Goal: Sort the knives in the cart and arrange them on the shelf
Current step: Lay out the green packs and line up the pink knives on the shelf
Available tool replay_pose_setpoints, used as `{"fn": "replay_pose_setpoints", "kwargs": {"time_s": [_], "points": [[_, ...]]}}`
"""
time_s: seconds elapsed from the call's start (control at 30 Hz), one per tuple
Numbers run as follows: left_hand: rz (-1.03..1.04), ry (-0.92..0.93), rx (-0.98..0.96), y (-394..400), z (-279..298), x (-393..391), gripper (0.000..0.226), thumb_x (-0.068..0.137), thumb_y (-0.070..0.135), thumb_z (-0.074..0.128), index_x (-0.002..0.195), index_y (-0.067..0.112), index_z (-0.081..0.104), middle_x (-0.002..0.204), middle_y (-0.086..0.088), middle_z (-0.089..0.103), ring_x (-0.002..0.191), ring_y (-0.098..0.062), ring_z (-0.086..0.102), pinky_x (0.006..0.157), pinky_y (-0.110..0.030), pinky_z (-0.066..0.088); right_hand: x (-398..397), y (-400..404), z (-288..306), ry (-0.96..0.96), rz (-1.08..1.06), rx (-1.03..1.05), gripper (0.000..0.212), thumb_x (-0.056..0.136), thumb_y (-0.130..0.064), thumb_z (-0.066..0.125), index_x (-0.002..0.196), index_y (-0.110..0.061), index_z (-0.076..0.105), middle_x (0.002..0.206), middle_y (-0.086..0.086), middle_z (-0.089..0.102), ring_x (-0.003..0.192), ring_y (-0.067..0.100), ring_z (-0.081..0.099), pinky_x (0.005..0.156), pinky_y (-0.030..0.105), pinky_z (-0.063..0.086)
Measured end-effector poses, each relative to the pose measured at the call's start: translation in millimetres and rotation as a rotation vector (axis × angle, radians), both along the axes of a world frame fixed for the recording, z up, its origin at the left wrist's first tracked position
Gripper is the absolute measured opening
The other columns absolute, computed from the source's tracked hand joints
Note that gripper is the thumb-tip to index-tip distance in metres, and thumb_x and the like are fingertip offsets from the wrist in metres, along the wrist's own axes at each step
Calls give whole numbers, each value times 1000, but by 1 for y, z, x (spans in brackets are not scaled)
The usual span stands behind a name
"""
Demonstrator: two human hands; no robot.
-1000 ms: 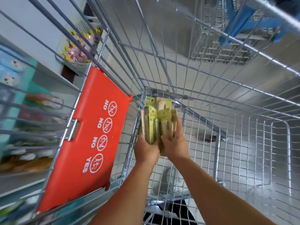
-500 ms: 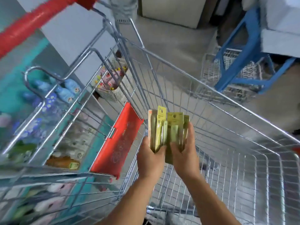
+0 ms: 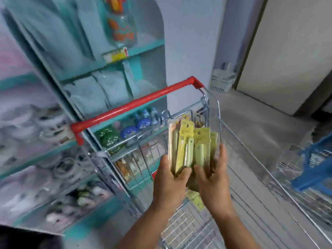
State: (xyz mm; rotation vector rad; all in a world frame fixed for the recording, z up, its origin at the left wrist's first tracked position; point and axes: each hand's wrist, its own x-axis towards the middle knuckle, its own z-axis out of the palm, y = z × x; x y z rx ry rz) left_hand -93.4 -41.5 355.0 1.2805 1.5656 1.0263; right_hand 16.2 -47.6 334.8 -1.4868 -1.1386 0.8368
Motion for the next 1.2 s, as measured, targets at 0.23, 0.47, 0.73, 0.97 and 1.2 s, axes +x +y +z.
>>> {"fn": "replay_pose_setpoints", "kwargs": {"time_s": [0.23,0.47,0.73,0.97,1.2], "points": [[264,-12,145,-31,59,-77,33,81,18,70,108,26,54,92,6,69,78,-1,66,69,-22,55,-73,2,62,52,309,137,55,88,0,57,135,-22,39,113,-6,65,94,-2,64,80,15,52],[558,16,308,-71,119,-187,43,78,11,69,107,35,49,88,16,64,76,7,61,65,-12,49,-199,-3,110,144,596,264,53,90,-1,56,131,-32,44,106,-15,68,88,0,67,74,22,55],[788,68,523,-142,181,-328,50,80,0,69,110,33,48,84,17,65,71,9,61,60,-4,43,-361,-43,175,117,861,455,54,91,-4,55,133,-36,42,104,-20,66,86,3,66,73,23,53],[957,172,632,-208,207,-422,51,86,1,65,115,36,44,100,18,64,87,7,62,73,-7,47,-473,-94,211,78,1029,516,58,93,-16,54,130,-54,31,104,-29,59,88,-15,57,71,4,41],[1175,332,535,-280,220,-487,38,92,6,56,102,39,41,104,19,60,92,11,58,72,-4,43,-563,-149,226,72,1247,552,52,94,-13,52,141,-28,36,113,-22,54,90,-11,52,73,-3,34]]}}
